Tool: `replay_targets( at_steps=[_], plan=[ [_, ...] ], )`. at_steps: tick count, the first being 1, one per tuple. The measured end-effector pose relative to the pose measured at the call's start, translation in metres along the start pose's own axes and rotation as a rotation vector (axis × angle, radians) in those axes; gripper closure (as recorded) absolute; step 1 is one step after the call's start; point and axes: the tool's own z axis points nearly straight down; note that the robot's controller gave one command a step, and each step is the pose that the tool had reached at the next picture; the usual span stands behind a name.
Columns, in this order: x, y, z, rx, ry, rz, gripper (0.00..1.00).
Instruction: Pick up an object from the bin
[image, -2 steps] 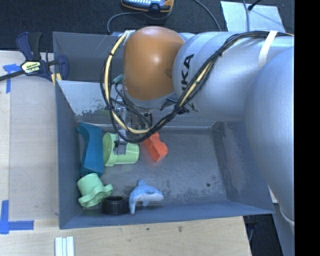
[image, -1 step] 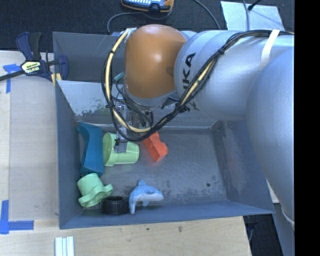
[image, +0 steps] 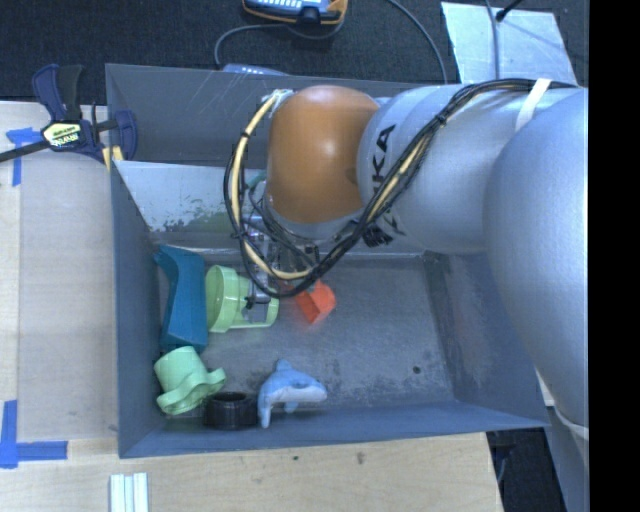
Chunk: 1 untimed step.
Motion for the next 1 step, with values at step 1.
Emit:
replay_targets(
  at_steps=[1],
  plan=[
    [-0.0036,-0.0104,0.057,0.002,0.001,0.088,0.0]
  ],
)
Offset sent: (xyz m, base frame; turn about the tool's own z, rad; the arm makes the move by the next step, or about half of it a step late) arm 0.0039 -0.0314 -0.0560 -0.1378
